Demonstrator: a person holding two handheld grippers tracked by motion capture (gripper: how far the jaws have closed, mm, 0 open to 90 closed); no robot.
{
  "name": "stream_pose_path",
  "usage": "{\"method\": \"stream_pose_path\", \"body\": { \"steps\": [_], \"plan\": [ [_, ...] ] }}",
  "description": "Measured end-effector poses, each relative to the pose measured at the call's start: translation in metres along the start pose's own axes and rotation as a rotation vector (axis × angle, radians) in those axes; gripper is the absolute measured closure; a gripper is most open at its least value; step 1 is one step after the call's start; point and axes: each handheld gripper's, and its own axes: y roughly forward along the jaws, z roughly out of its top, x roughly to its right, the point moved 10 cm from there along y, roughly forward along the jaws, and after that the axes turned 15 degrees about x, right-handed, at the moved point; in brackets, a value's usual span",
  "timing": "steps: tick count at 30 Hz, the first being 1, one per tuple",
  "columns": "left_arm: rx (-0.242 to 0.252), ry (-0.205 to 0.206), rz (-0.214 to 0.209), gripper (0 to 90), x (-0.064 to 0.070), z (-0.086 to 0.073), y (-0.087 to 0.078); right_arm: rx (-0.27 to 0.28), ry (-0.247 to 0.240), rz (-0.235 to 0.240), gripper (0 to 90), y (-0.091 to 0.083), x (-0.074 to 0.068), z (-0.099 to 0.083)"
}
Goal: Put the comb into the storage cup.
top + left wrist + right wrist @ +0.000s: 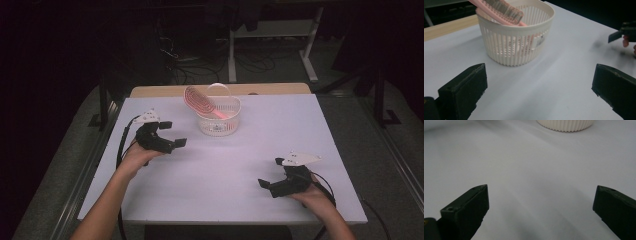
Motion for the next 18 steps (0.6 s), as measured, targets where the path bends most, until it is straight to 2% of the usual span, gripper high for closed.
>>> {"method": "stream_pose_path", "body": {
  "steps": [4,10,18],
  "plan": [
    [-0.005,0.003,-0.007,0.0,0.007,-0.007,-0.007,-0.002,0.005,0.004,0.0,0.001,-0.001,0.001],
    [0.023,-0.005,-0.01,0.0,0.013,-0.01,-0.025,-0.003,0.006,0.006,0.0,0.001,-0.002,0.002],
    [0.038,0.028,-0.027,0.0,0.023,-0.021,-0.041,-0.005,0.009,0.005,0.0,0.001,-0.002,0.002]
  ]
}}
